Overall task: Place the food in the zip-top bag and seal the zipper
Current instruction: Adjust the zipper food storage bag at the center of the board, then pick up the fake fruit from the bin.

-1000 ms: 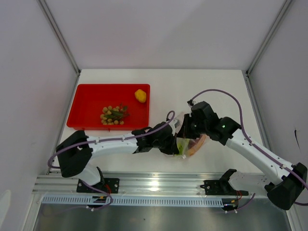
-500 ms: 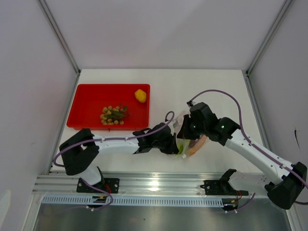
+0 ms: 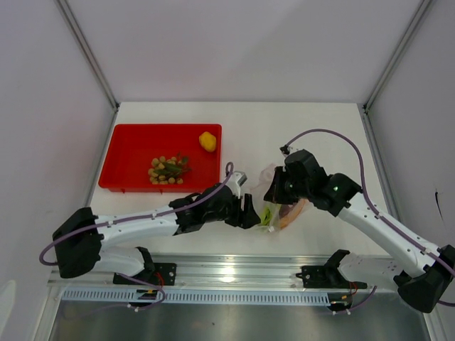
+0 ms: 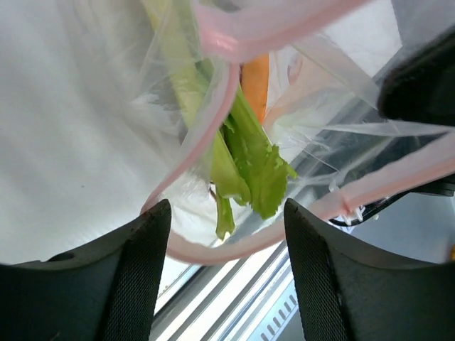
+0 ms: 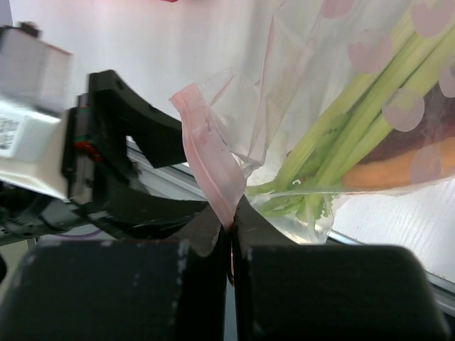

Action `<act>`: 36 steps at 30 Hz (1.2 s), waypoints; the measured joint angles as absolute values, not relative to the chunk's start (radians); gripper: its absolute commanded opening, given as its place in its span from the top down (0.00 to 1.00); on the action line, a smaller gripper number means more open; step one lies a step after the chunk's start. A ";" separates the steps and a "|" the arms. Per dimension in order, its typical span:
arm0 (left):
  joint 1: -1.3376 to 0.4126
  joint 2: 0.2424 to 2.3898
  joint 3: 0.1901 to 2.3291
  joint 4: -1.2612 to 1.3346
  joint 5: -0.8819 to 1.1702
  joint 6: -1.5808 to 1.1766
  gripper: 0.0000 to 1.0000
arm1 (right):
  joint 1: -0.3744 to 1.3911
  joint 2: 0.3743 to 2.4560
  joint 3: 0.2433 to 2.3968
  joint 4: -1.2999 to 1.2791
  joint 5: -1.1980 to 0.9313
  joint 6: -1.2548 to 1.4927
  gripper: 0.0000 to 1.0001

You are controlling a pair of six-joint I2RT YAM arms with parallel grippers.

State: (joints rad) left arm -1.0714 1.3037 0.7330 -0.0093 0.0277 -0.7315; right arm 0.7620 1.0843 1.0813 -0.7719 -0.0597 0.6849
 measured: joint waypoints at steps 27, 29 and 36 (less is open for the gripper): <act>-0.632 0.982 0.863 -0.447 -0.105 -0.607 0.16 | 0.744 1.054 1.081 -0.786 -0.061 0.656 1.00; -0.559 1.045 0.912 -0.474 -0.079 -0.601 0.15 | 0.739 1.054 1.081 -0.787 -0.061 0.654 1.00; -0.379 1.298 1.076 -0.542 -0.049 -0.616 0.16 | 0.730 1.054 1.081 -0.790 -0.062 0.651 1.00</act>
State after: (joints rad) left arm -0.3786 1.2984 1.0760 -0.5423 -0.0494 -0.6159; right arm 0.7296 1.0542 1.0809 -0.7898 -0.0616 0.6506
